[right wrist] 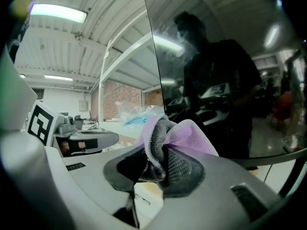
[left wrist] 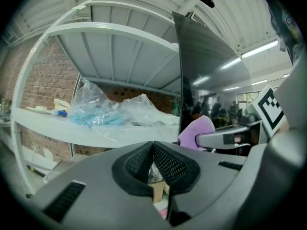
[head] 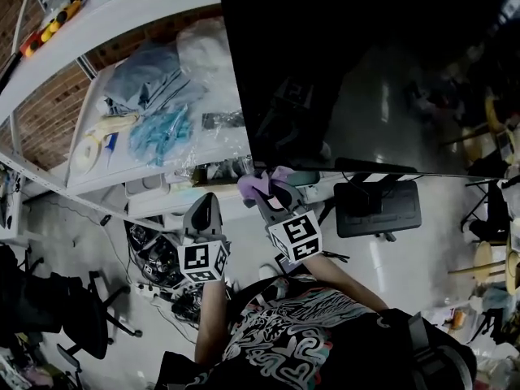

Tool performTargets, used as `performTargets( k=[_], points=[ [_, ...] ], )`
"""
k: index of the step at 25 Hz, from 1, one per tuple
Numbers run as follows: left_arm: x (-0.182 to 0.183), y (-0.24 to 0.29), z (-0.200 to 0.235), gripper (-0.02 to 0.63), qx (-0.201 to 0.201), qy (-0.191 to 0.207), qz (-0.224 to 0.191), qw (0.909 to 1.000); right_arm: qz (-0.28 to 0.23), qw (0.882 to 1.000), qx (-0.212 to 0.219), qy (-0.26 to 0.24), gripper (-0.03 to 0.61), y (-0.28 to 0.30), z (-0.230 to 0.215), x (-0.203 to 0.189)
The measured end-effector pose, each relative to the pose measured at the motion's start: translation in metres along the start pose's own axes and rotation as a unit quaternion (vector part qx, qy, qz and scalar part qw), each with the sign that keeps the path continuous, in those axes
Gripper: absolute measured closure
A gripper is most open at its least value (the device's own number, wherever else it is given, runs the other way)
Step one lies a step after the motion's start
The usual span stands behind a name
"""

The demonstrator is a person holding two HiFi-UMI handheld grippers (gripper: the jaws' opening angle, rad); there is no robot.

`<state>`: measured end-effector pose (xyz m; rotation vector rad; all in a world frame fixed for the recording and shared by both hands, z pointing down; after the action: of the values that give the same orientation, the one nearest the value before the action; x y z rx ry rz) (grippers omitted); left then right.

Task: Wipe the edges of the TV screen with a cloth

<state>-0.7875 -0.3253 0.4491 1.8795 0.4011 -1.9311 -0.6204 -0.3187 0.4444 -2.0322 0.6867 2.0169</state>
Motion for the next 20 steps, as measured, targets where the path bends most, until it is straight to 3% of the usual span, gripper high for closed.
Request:
performTargets(
  k=[9,15,20],
  points=[
    [-0.009,0.003,-0.051,0.595,-0.044,0.03,-0.002,0.9986,-0.02,0.998,-0.059,0.018,0.457,-0.067,-0.022,-0.001],
    [0.001,-0.014,-0.08,0.595,-0.031,0.031,-0.012,0.999,-0.033,0.996,-0.075,0.028,0.457,-0.114,-0.035,-0.005],
    [0.007,-0.042,-0.129,0.595,-0.039,0.032,-0.012,0.9987,-0.03,0.996,-0.083,0.021,0.457,-0.166,-0.045,-0.005]
  ],
)
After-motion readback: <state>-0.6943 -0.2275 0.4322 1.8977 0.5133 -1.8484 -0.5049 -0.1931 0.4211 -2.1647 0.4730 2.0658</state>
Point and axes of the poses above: the fingertips, and each gripper's own axes: y forward along the fingers, z to its left, x out of its top, the point moved 6 cm from there along -y, backward along the fingers, and after that the axes turned 2 degrees about -z, right-handed, at the moved point
